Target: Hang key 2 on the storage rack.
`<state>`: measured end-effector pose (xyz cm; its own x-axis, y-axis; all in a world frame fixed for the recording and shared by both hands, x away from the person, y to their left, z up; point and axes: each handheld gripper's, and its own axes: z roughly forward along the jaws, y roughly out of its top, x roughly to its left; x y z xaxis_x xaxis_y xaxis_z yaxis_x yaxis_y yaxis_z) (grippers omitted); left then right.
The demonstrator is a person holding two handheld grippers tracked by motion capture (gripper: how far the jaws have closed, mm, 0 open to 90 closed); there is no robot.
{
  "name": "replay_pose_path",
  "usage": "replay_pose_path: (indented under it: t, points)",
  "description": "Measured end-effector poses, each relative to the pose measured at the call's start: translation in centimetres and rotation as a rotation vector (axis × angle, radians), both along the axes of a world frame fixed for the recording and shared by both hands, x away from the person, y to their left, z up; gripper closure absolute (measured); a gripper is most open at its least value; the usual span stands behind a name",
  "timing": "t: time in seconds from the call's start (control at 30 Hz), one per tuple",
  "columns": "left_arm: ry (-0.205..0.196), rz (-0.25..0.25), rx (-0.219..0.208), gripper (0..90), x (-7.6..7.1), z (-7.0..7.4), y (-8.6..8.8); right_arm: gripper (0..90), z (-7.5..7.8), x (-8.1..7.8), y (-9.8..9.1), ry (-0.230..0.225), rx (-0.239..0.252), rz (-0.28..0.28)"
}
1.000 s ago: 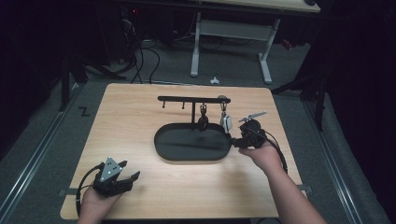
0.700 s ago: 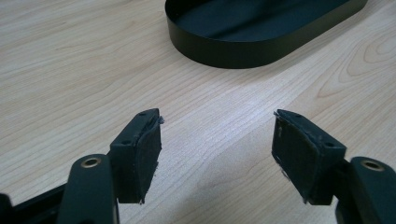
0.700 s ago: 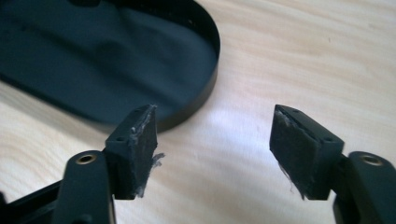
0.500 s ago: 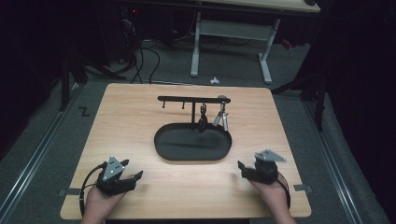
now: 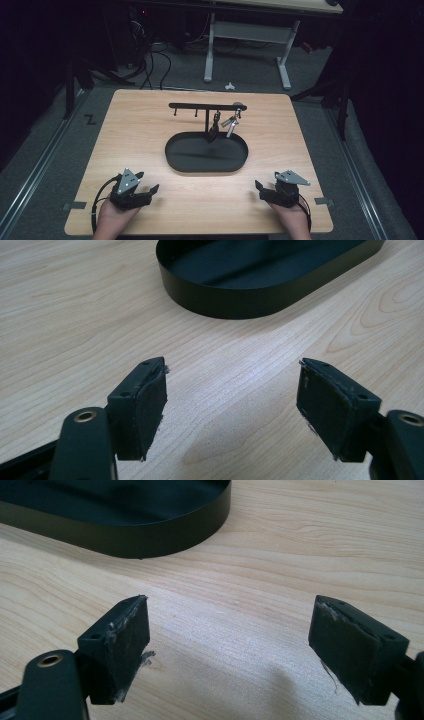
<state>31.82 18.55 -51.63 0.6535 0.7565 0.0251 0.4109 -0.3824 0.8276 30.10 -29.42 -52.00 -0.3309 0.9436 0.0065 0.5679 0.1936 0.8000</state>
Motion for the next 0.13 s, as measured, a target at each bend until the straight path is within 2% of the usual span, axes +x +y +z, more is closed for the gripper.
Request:
replay_pose_path:
  t: [0.1, 0.13]
  points:
    - [-0.004, -0.008, -0.003, 28.7, -0.09, 0.32, 0.23, 16.7, 0.11, -0.14, 0.09, -0.004, -0.003, -0.015]
    - [-0.007, -0.011, -0.002, 28.7, -0.12, 0.45, 0.30, 16.2, 0.15, -0.19, 0.16, -0.008, 0.009, -0.030]
